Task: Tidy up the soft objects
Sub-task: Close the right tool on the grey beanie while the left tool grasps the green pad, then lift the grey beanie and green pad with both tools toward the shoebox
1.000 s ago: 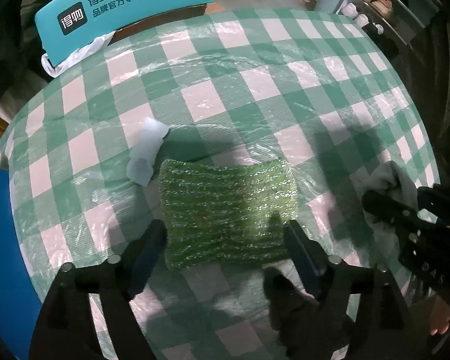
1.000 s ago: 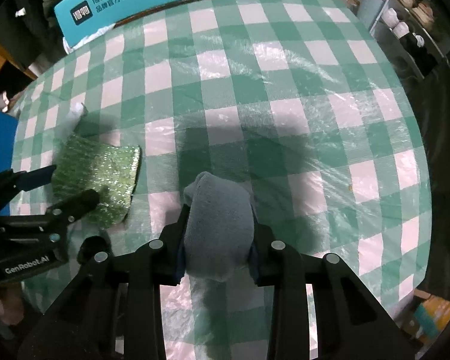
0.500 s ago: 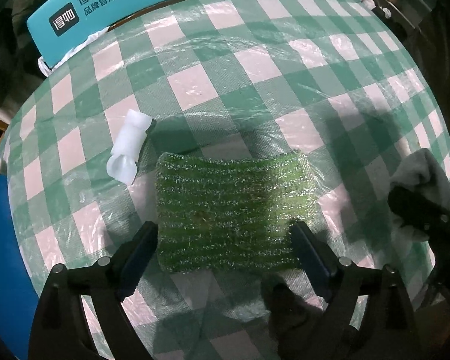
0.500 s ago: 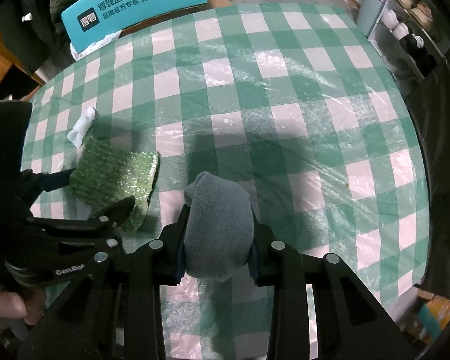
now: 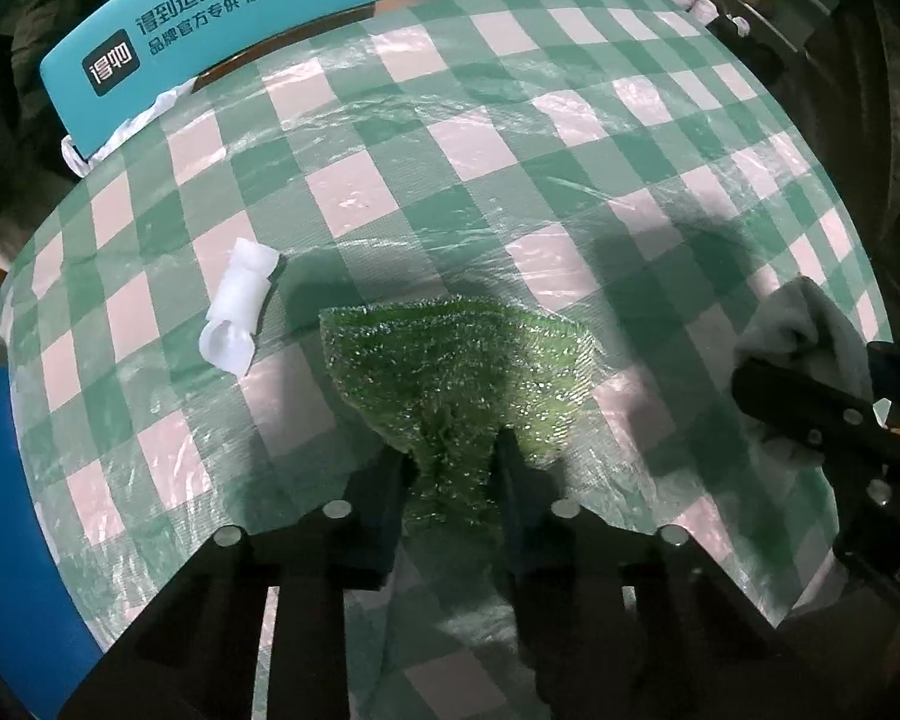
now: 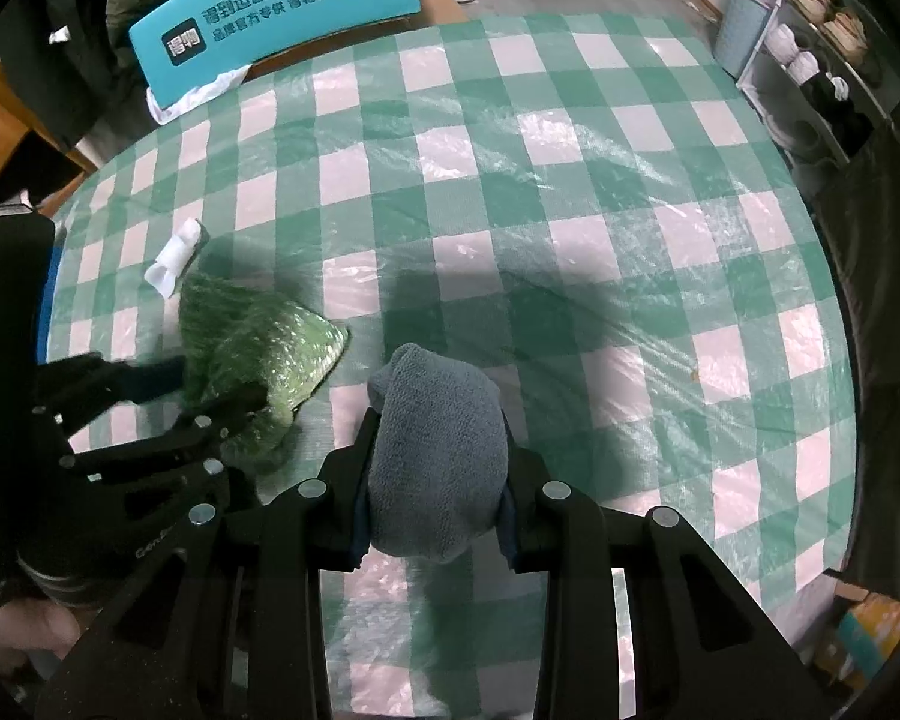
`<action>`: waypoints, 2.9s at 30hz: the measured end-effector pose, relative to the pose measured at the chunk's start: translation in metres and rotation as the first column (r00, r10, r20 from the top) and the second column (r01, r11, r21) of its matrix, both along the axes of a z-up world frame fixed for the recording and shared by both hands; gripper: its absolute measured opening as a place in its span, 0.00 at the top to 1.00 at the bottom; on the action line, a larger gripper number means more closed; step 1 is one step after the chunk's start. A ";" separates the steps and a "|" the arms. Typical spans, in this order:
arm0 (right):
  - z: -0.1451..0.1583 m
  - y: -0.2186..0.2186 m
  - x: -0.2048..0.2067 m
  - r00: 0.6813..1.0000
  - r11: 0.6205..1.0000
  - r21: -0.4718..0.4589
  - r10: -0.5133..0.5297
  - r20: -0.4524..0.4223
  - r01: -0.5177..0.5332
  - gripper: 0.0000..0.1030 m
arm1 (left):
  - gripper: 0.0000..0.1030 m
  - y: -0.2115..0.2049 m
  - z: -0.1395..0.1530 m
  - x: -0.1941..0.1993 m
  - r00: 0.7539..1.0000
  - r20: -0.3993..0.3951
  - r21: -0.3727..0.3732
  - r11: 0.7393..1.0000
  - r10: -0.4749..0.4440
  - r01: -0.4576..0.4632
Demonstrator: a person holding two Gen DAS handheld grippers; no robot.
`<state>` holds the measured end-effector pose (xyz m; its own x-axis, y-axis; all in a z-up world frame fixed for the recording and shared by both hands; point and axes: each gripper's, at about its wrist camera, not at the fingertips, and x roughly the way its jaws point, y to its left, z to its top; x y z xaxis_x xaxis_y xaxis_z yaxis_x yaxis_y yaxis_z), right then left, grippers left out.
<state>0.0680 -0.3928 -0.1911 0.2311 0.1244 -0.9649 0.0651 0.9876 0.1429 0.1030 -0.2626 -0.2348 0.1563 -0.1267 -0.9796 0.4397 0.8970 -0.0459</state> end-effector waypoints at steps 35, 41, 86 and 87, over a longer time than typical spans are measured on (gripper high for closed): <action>0.078 0.059 -0.018 0.976 0.988 -0.032 0.155 0.151 -0.152 0.70 | 0.79 0.080 0.107 -0.032 0.976 0.195 -0.016 0.995 0.096 -0.095; 0.093 0.075 -0.020 0.965 0.981 -0.037 0.192 0.180 -0.188 0.70 | 0.79 0.098 0.121 -0.043 0.971 0.213 -0.020 0.994 0.113 -0.111; 0.142 0.259 -0.011 0.848 0.881 -0.026 0.462 0.262 -0.472 0.70 | 0.79 0.273 0.176 -0.082 0.883 0.298 -0.100 0.932 0.362 -0.348; 0.142 0.263 -0.010 0.846 0.879 -0.026 0.466 0.261 -0.476 0.70 | 0.79 0.278 0.176 -0.082 0.880 0.297 -0.103 0.928 0.372 -0.357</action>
<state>0.0580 -0.1303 -0.0491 0.3694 0.3161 -0.8739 -0.4497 0.8837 0.1295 0.0208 0.0154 -0.0583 0.4900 -0.0446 -0.8706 0.0807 0.9967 -0.0057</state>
